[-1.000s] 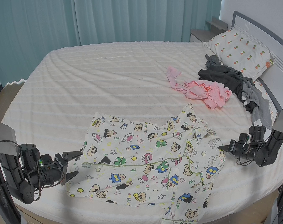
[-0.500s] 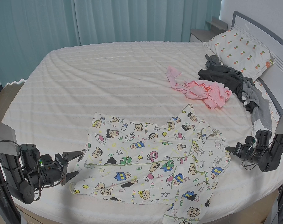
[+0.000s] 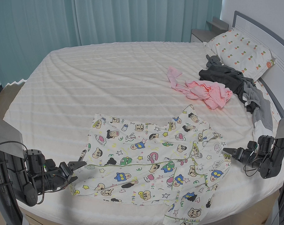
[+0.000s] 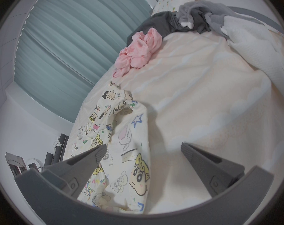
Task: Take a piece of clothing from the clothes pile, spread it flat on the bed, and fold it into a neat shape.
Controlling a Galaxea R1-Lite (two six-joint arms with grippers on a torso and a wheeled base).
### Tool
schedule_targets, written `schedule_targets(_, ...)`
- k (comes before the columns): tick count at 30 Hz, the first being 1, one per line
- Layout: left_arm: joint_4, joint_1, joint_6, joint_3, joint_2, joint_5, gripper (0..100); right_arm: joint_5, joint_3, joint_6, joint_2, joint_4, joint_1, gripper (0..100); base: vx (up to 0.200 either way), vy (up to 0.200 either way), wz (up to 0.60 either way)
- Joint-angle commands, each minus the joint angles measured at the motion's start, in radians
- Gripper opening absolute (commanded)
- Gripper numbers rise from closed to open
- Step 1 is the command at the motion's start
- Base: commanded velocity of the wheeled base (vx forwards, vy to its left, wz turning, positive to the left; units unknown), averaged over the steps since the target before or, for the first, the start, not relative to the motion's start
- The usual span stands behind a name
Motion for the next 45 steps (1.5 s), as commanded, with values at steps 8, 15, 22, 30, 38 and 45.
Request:
schedule_targets(8,-0.004,-0.156,0.015,-0.005,0.123,0.15,100,-0.001,0.053,0.001,0.052,-0.105,0.016,100,0.0,0.0,0.0)
schedule_targets(15,-0.004,-0.175,0.009,-0.019,0.137,0.222,0,0.0,0.057,0.001,0.052,-0.107,0.021,100,0.0,0.0,0.0)
schedule_targets(22,-0.006,-0.173,0.012,-0.031,0.122,0.327,0,0.003,0.062,0.001,0.05,-0.108,0.024,100,0.0,0.0,0.0)
schedule_targets(30,-0.006,-0.17,0.013,-0.031,0.059,0.369,0,0.003,0.062,0.001,0.049,-0.108,0.028,100,0.0,0.0,0.0)
schedule_targets(38,-0.006,-0.156,0.01,-0.059,-0.041,0.371,0,0.009,0.089,-0.001,0.052,-0.154,0.034,100,0.0,0.0,0.0)
schedule_targets(45,-0.006,-0.143,0.009,-0.07,-0.092,0.368,0,0.011,0.089,0.001,0.05,-0.156,0.036,100,0.0,0.0,0.0)
